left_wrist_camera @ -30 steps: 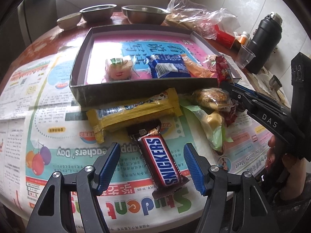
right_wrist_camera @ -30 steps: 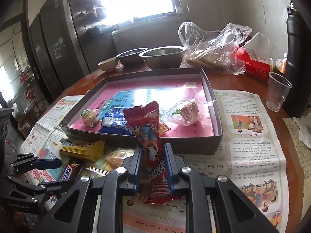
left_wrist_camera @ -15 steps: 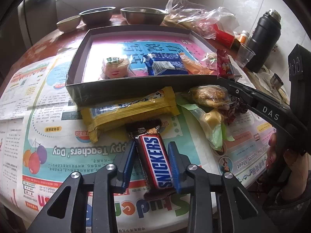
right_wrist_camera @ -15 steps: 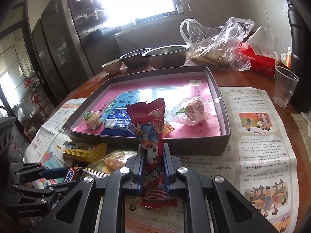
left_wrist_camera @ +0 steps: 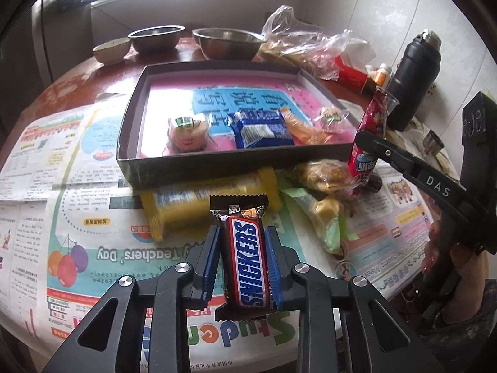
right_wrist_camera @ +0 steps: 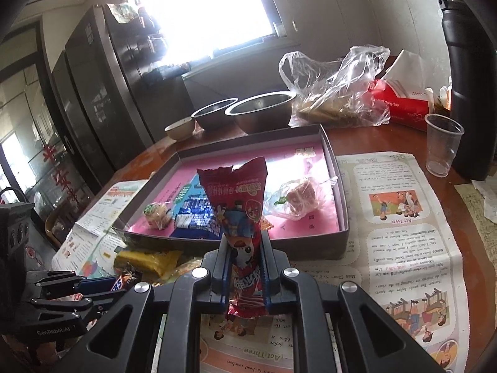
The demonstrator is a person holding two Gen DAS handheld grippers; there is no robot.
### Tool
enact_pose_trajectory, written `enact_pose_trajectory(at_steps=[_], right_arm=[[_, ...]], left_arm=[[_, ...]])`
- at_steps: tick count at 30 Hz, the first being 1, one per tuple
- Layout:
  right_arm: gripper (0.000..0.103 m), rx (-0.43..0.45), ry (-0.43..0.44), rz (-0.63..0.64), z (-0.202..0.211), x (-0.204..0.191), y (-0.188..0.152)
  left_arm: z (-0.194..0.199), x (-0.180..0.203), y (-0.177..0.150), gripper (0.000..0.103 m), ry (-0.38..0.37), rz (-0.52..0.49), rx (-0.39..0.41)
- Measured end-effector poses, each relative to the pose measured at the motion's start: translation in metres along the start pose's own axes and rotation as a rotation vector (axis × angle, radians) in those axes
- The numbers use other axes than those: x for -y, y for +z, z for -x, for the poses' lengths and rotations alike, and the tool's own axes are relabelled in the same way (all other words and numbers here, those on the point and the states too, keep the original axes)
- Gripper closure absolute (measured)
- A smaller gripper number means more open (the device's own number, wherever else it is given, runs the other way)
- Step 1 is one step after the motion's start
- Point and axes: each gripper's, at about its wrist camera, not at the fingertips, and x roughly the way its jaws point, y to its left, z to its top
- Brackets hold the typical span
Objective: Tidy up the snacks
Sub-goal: 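Grasp the Snickers bar with the left gripper while the right grasps the red candy pack, then carry the Snickers bar with the left gripper while the right carries the candy pack over the tray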
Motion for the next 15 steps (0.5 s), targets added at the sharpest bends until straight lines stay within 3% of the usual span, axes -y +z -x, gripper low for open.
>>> enact_pose_trajectory(at_steps=[15], right_arm=[[0.087,0.052,0.001,-0.008,0.018,0.000,0.009]], left_arm=[[0.023,-0.009,0.014,0.074,-0.013,0.043,0.078]])
